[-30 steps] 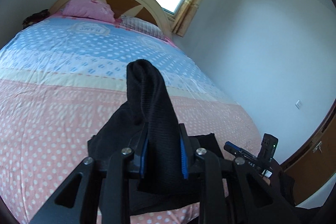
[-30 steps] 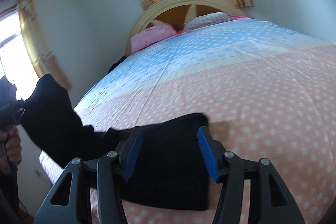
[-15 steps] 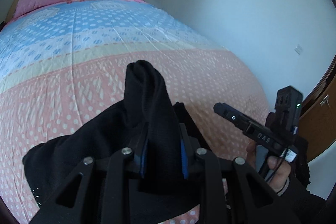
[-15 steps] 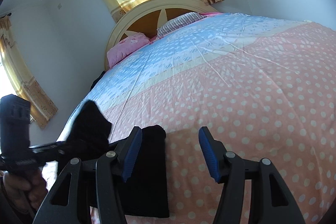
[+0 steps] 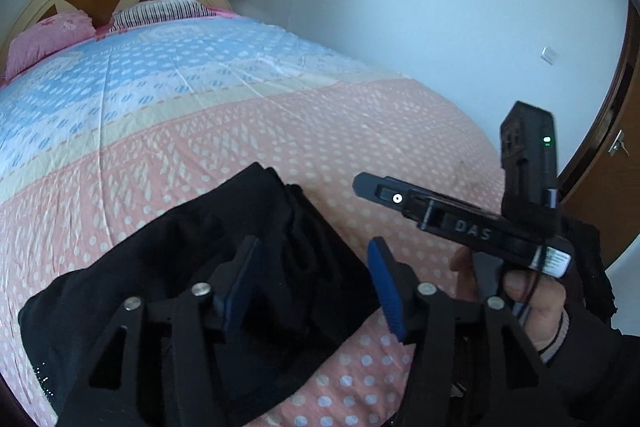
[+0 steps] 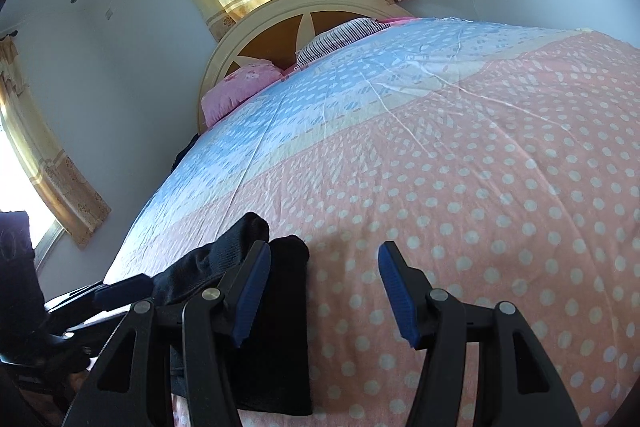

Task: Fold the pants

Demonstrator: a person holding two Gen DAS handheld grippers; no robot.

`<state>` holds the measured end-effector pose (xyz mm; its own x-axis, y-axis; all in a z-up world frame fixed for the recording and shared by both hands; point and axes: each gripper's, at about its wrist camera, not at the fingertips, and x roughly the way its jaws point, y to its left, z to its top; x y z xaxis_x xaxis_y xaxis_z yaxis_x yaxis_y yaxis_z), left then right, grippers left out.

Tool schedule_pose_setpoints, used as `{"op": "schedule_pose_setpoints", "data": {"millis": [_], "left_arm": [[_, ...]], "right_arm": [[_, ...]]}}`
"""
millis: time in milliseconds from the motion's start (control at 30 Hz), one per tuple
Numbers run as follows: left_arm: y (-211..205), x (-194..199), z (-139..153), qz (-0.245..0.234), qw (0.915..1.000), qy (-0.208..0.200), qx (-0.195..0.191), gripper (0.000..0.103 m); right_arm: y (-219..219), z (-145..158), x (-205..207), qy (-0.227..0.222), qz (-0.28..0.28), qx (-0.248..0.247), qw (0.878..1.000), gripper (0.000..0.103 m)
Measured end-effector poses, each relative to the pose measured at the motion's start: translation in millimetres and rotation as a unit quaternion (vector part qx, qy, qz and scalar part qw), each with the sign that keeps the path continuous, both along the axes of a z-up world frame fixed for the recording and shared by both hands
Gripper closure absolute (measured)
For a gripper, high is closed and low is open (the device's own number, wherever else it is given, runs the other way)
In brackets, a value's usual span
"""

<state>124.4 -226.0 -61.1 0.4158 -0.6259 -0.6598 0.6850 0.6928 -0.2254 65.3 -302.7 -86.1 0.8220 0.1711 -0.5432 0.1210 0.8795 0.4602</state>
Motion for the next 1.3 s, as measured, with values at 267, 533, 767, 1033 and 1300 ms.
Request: {"op": "schedule_pose_setpoints", "data": {"millis": [267, 533, 767, 1033, 1300], "left_arm": [[89, -1, -6, 0.125, 0.9886, -0.079, 0.027, 0.022], [147, 11, -47, 0.210, 0.9760, -0.043, 0.038, 0.022], [155, 7, -60, 0.211, 0.9763, -0.038, 0.027, 0.022], [159, 5, -64, 0.213, 0.9761, -0.036, 0.025, 0.022], [158, 5, -66, 0.213, 0.9758, -0.036, 0.036, 0.020]], "right_arm": [[79, 42, -5, -0.036, 0.107, -0.083, 0.990, 0.045], [103, 6, 5, 0.071, 0.125, -0.134, 0.980, 0.089], [45, -29, -23, 0.106, 0.097, -0.047, 0.989, 0.089], [42, -1, -29, 0.062, 0.070, -0.076, 0.993, 0.080], [66, -9, -6, 0.106, 0.096, -0.127, 0.982, 0.085]]}}
